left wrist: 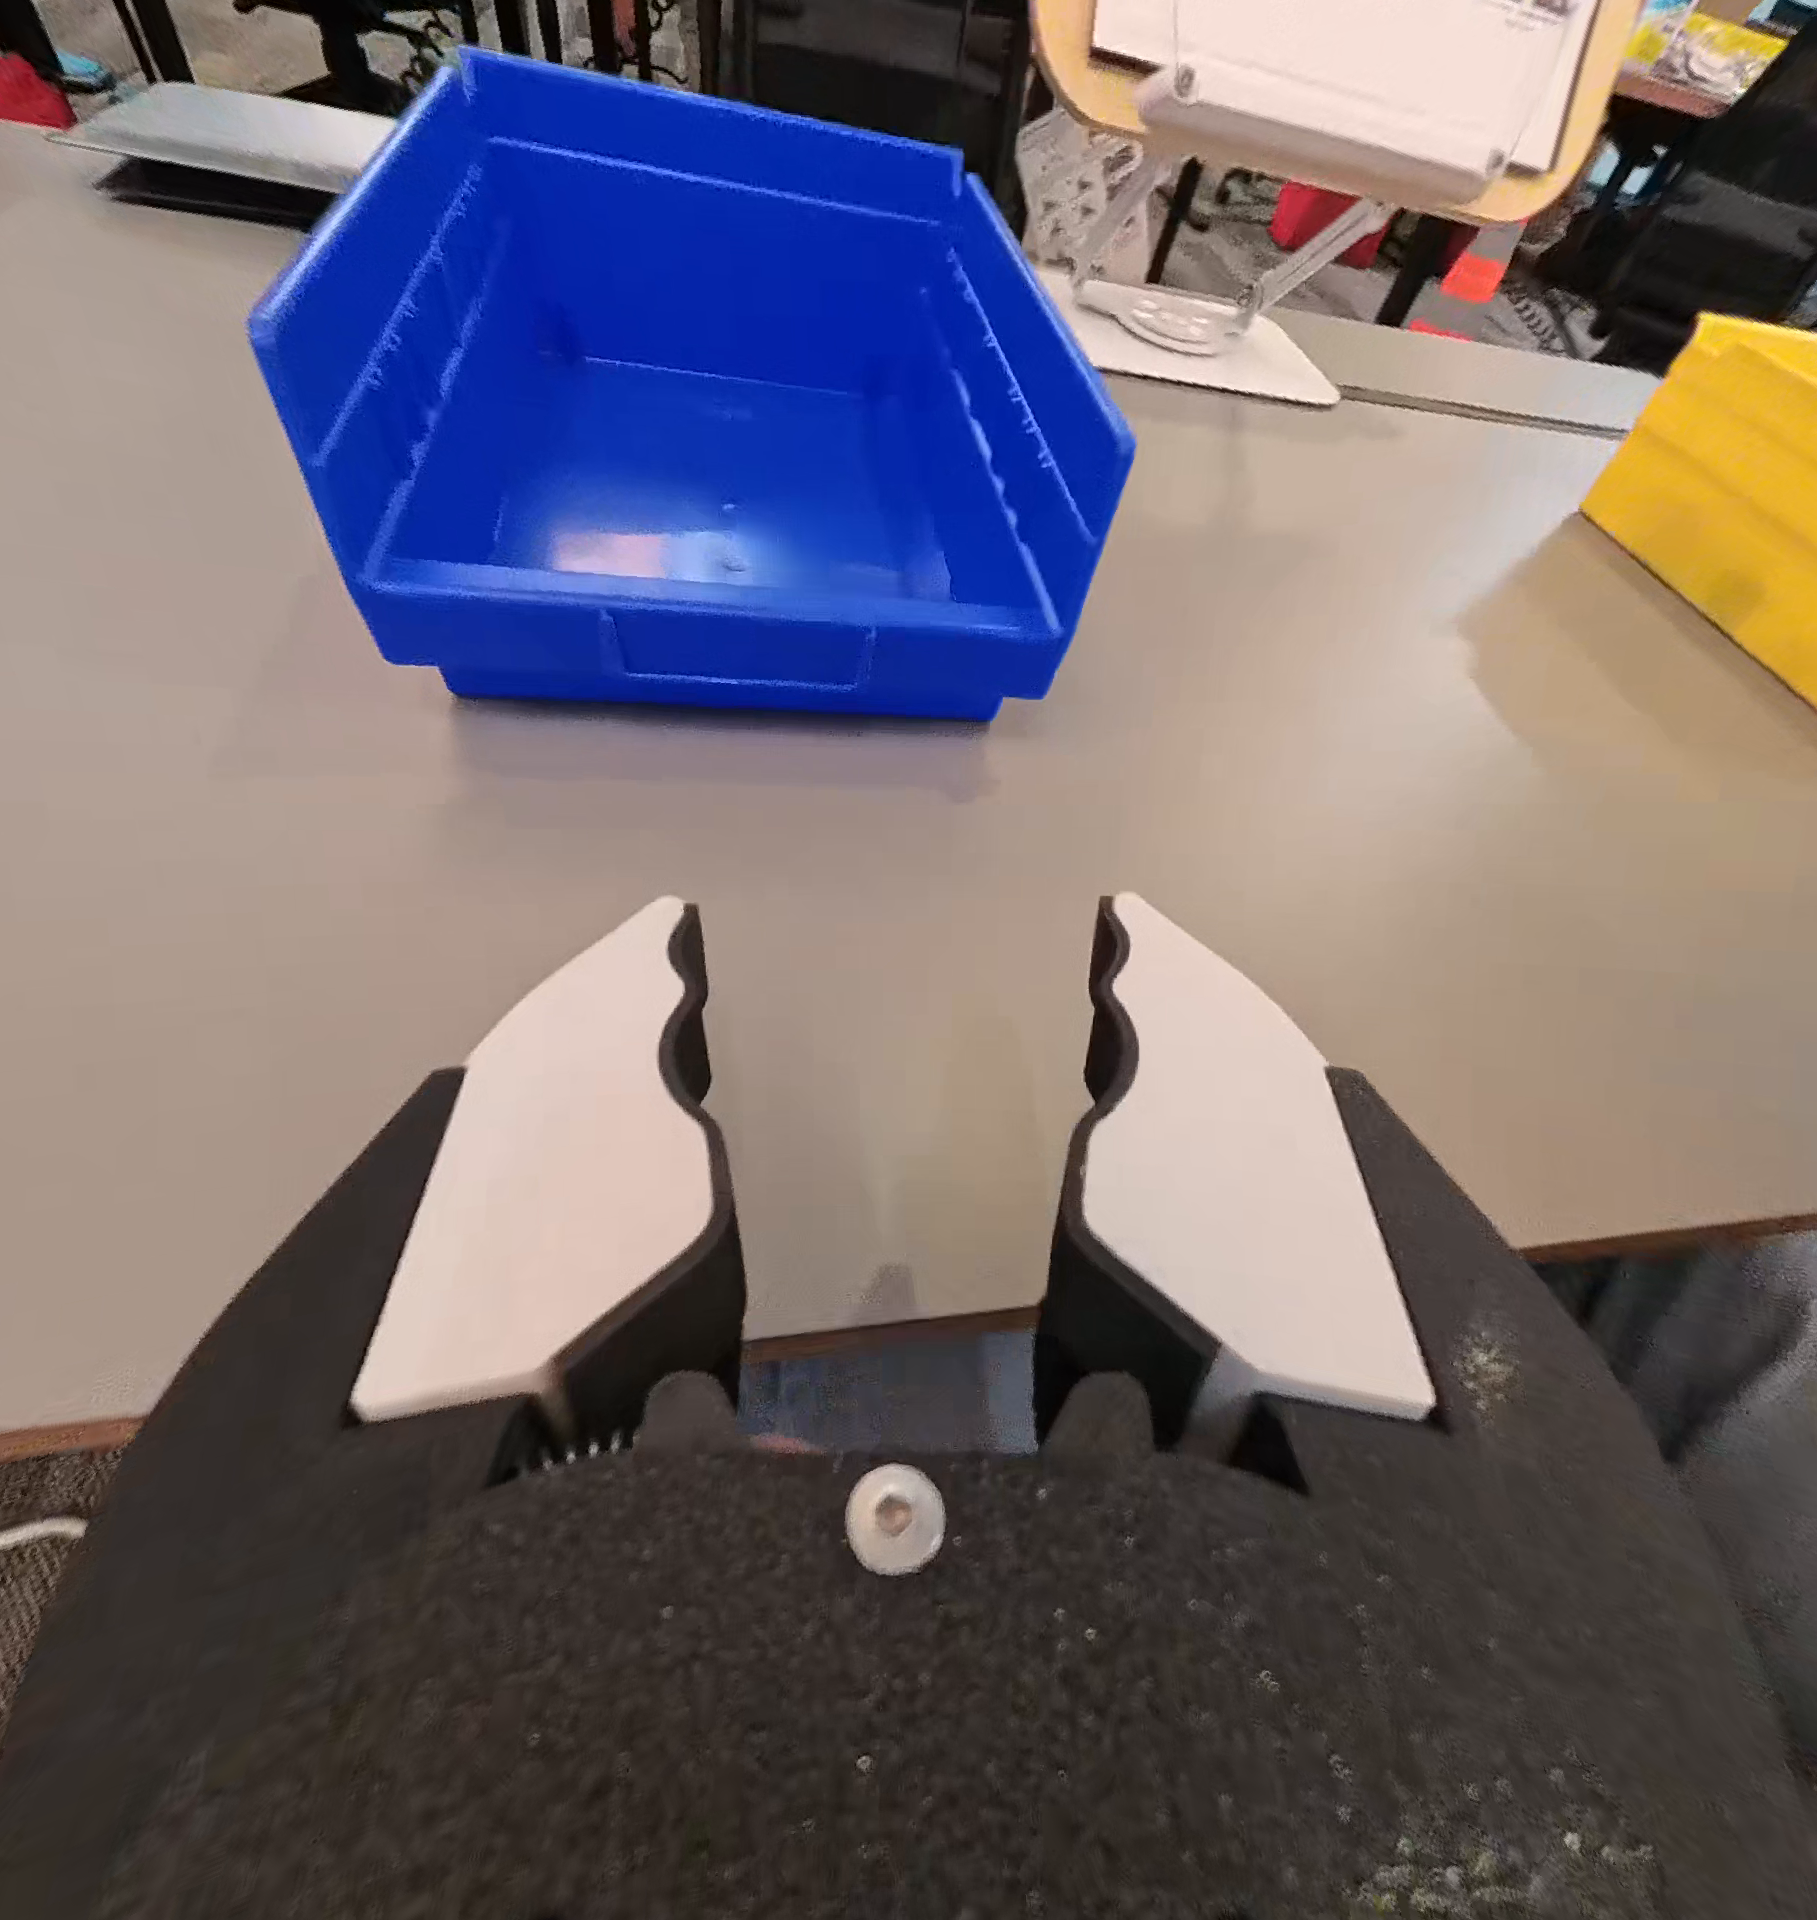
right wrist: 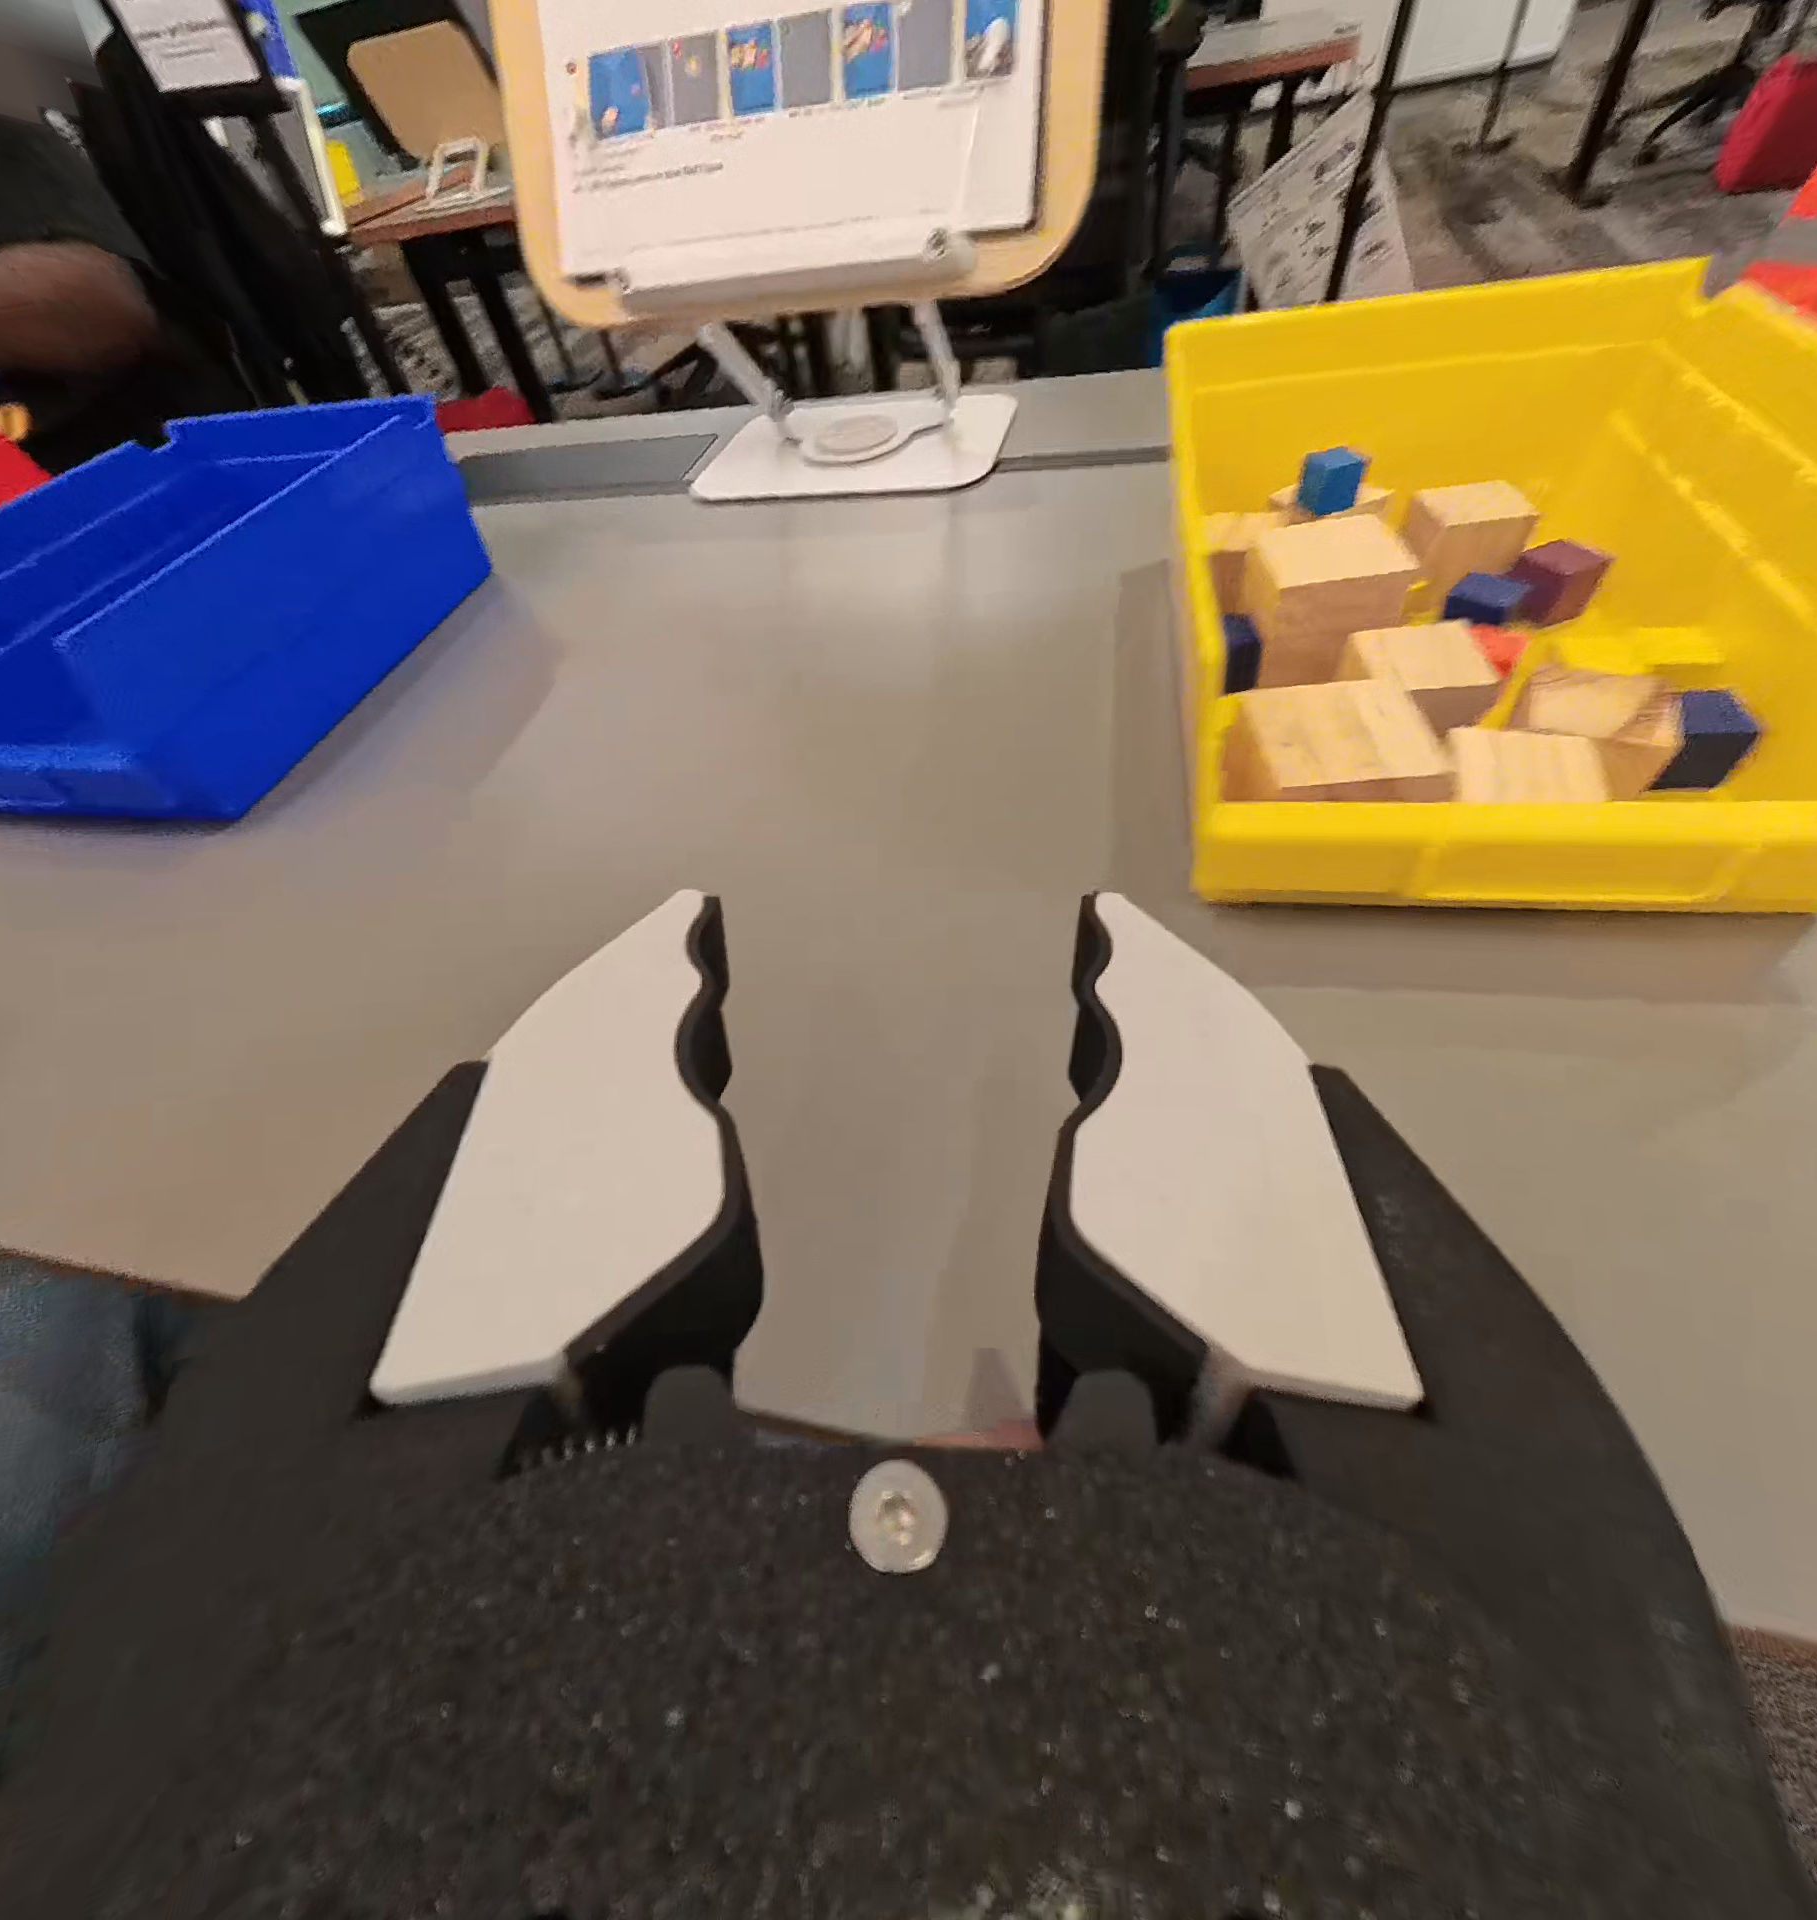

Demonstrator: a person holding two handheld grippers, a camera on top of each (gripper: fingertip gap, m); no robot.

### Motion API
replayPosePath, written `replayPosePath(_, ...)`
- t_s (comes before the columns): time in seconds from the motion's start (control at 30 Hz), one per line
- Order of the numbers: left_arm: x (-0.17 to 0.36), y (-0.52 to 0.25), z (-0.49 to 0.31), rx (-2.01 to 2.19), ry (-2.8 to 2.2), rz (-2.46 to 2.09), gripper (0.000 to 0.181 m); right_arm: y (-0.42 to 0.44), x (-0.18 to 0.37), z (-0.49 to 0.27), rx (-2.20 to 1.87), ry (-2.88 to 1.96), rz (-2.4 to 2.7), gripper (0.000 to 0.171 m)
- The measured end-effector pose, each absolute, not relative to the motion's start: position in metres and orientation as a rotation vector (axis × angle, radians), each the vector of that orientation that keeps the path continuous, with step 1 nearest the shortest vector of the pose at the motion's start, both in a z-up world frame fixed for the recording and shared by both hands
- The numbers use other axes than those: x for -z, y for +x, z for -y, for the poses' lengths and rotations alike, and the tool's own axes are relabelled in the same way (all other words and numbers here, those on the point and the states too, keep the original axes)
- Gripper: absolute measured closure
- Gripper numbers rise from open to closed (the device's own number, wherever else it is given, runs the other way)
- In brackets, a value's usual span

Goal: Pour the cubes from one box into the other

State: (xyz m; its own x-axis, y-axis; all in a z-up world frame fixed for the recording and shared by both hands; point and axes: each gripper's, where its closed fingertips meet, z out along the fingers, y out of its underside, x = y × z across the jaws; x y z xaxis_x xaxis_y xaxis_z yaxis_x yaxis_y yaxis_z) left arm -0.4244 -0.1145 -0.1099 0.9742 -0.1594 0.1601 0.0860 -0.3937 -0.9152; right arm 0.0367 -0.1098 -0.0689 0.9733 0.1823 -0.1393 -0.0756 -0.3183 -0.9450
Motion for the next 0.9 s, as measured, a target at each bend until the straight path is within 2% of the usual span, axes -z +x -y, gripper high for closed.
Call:
replayPosePath(0.07, 0.123, -0.431, 0.108, 0.221, -1.997, -0.040, 0.114, 0.057, 0.072, 0.098, -0.217, -1.862, 0.032, 0.109)
replayPosePath(0.13, 0.121, -0.420, 0.105, 0.297, -1.998, -0.015, 0.107, 0.051, 0.087, 0.085, -0.328, -1.843, 0.037, 0.116)
replayPosePath(0.23, 0.125, -0.420, 0.091, 0.150, -2.017, -0.050, 0.105, 0.054, 0.100, 0.065, -0.320, -1.912, 0.089, 0.105)
replayPosePath(0.37, 0.111, -0.393, 0.070, 0.283, -1.986, -0.013, 0.106, 0.098, 0.086, 0.056, -0.092, -1.858, 0.114, 0.109)
replayPosePath(0.53, 0.104, -0.403, 0.052, 0.093, -1.944, -0.036, 0.112, 0.132, 0.096, 0.019, -0.119, -1.925, 0.002, 0.109)
replayPosePath(0.63, 0.114, -0.417, 0.063, 0.138, -1.994, 0.002, 0.107, 0.138, 0.075, 0.024, -0.126, -1.854, 0.006, 0.117)
replayPosePath(0.77, 0.104, -0.422, 0.079, 0.275, -1.952, 0.026, 0.112, 0.169, 0.097, 0.040, -0.032, -1.959, 0.047, 0.111)
replayPosePath(0.9, 0.095, -0.425, 0.086, 0.221, -1.911, -0.036, 0.113, 0.190, 0.086, 0.041, -0.124, -1.906, -0.023, 0.111)
